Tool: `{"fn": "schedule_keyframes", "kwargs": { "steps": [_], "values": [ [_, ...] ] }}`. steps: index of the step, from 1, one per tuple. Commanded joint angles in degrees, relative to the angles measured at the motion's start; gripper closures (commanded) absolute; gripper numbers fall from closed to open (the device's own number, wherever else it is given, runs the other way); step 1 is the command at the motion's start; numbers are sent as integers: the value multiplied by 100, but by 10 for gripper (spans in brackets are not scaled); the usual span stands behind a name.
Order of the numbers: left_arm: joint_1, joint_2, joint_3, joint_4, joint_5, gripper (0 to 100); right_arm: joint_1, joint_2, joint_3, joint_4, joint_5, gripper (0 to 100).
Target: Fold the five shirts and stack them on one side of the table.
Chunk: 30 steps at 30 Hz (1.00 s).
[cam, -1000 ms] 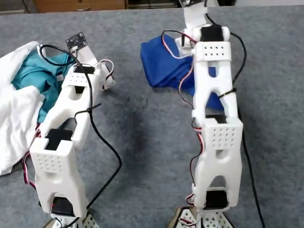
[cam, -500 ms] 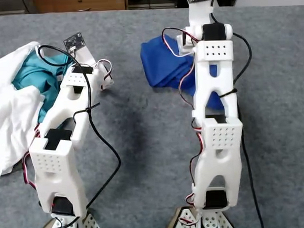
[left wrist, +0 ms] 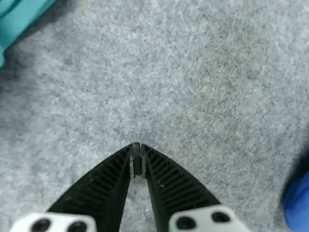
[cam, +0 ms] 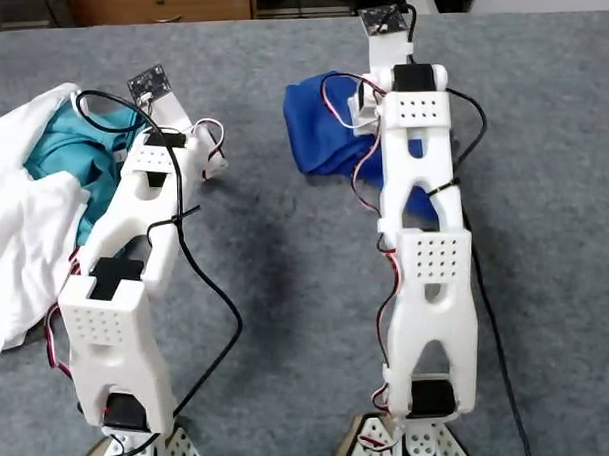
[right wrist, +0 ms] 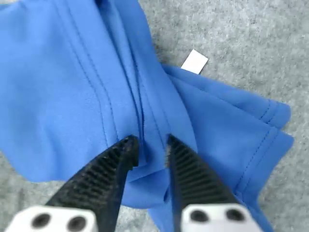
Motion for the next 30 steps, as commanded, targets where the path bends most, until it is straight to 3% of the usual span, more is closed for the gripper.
{"fn": "schedule_keyframes", "kwargs": {
  "steps": [1, 8, 20, 30],
  "values": [
    [-53, -40, -352, -88, -18, 980, 40, -57, -286, 44, -18, 963],
    [-53, -40, -352, -88, -18, 980, 40, -154, -523, 334, 132, 967],
    [-62, -40, -352, -88, -18, 980, -75, -224, -2501, 1793, 273, 969],
    [-35, -40, -325, -44, 0, 980, 286, -268, -2598, 1776, 387, 961]
  ]
}}
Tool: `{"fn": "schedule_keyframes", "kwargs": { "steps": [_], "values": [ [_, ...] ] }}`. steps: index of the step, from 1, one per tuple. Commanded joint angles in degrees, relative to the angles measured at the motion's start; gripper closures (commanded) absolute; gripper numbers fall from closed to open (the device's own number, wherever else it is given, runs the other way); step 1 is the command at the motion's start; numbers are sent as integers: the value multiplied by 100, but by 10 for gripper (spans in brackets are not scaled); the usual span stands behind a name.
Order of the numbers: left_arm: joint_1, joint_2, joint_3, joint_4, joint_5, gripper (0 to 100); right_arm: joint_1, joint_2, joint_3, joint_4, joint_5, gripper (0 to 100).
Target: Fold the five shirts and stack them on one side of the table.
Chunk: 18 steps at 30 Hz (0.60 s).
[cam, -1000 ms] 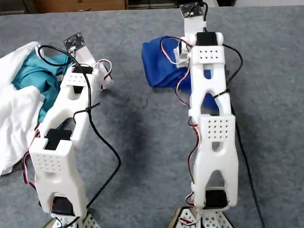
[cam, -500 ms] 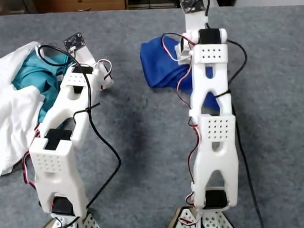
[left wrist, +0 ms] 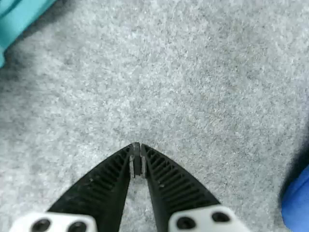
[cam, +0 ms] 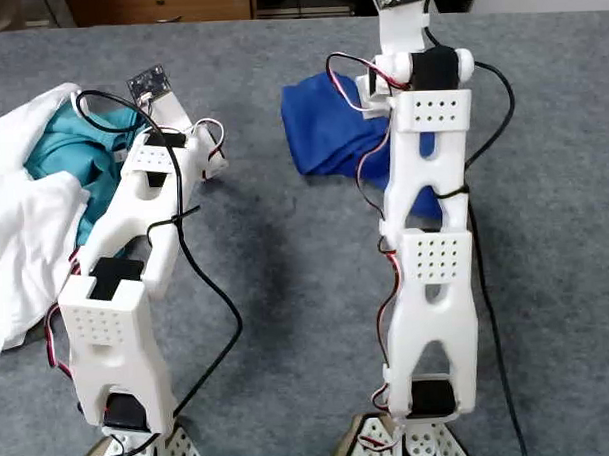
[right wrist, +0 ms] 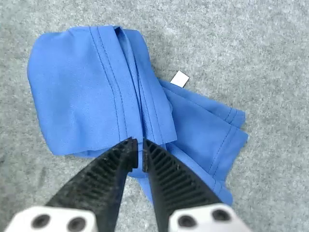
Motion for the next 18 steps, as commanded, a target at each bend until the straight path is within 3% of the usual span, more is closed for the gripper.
{"fn": "schedule_keyframes", "kwargs": {
  "steps": [1, 6, 18],
  "values": [
    [-26, -40, -316, -35, 0, 980, 356, -136, -251, 88, 62, 945],
    [167, -101, -299, -18, 9, 980, 409, 602, -295, -185, 62, 822],
    [290, -57, -352, 79, 9, 978, 400, 1648, -303, -615, 70, 826]
  ]
}}
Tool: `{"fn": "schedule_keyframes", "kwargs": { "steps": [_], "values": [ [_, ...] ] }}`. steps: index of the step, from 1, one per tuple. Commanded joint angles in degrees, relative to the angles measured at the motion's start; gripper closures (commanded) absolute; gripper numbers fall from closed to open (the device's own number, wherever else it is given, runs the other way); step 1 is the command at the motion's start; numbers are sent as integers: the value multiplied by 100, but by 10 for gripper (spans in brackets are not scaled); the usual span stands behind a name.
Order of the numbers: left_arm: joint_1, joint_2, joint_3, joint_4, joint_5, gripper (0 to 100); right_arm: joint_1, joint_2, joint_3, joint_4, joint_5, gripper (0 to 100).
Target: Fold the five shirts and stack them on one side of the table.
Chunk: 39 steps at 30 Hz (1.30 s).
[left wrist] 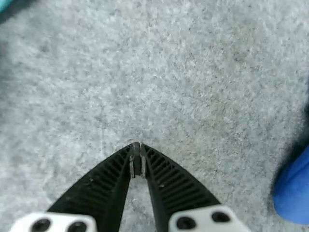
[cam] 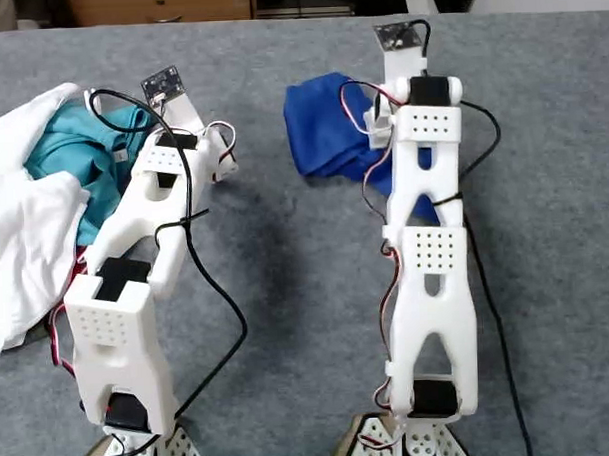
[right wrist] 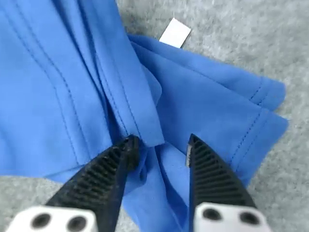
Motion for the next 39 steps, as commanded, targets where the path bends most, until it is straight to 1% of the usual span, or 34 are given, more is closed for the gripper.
{"fn": "schedule_keyframes", "kwargs": {
  "steps": [1, 4, 6, 9, 13, 15, 20, 23, 29, 31, 35, 39],
  "values": [
    [62, -57, -352, 9, 9, 978, 66, -22, -242, -149, 123, 843],
    [62, -57, -352, 9, 9, 979, 40, -31, -242, -167, 193, 951],
    [62, -57, -352, 9, 9, 979, 40, -31, -347, -141, 176, 995],
    [62, -66, -352, 35, 9, 979, 40, -75, -646, 185, 176, 990],
    [149, -110, -404, 88, 9, 979, 31, -637, -593, 624, 220, 991],
    [202, -163, -651, 448, 18, 979, 110, -1007, -541, 633, 229, 995],
    [607, -435, -1530, 1407, 18, 979, 242, -2149, -198, 633, 615, 995],
    [923, -576, -2136, 1855, 18, 978, 251, -2958, 593, 633, 624, 995],
    [1433, -646, -2743, 2303, 9, 977, 215, -4857, 2730, 633, 651, 995],
    [1521, -664, -3059, 2585, 9, 977, 110, -5490, 3459, 633, 853, 995],
    [1758, -831, -3956, 3402, 9, 976, -189, -6633, 4831, 563, 1231, 995],
    [1732, -1015, -4809, 4123, 9, 976, -505, -7565, 5613, 387, 1723, 995]
  ]
}}
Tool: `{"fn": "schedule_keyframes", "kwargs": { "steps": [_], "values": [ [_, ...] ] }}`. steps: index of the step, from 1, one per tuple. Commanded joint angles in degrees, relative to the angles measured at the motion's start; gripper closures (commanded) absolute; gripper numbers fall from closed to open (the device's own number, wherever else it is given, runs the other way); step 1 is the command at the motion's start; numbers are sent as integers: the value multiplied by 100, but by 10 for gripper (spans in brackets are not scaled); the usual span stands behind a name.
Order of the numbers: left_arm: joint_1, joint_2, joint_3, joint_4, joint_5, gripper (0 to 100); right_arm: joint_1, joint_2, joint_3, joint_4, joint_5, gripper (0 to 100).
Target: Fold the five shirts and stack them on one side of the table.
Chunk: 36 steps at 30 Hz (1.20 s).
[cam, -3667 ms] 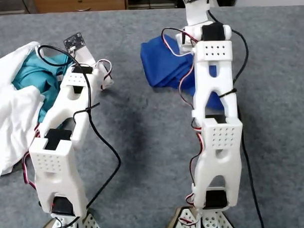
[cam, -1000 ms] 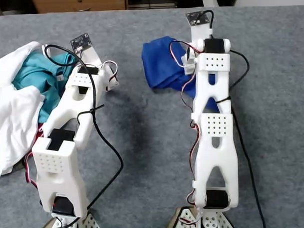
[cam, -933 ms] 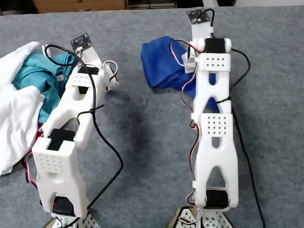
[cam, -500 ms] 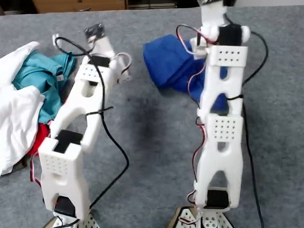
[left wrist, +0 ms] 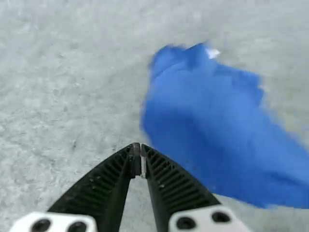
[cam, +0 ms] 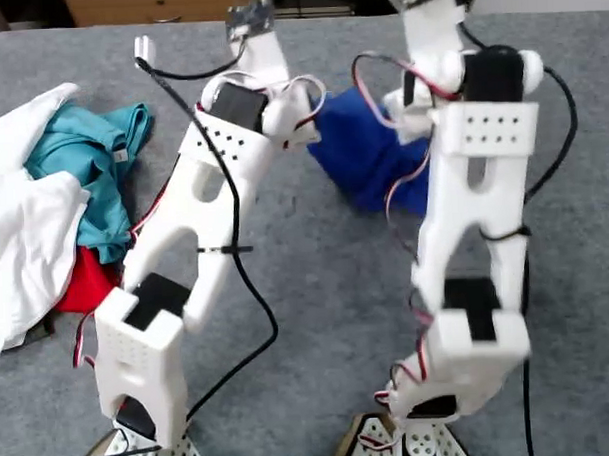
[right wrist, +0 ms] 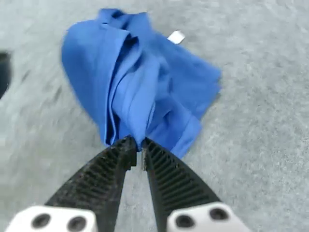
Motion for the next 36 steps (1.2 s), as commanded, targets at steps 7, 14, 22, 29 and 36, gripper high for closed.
{"fn": "schedule_keyframes", "kwargs": {
  "steps": [7, 14, 22, 29, 36],
  "values": [
    [-1196, -629, -1767, 1582, 0, 976, -1341, -1508, 400, -220, 730, 995],
    [-2541, -822, -2400, 2022, -369, 976, -2281, -1578, -180, -615, 730, 995],
    [-3182, -1376, -1908, 2022, -519, 976, -2176, -1657, -549, -1134, 677, 995],
    [-2813, -1815, -668, 2022, -554, 976, -1455, -1710, -1666, -1319, 668, 994],
    [-2136, -1956, -237, 2022, -580, 976, 171, -1710, -2607, -1257, 668, 994]
  ]
}}
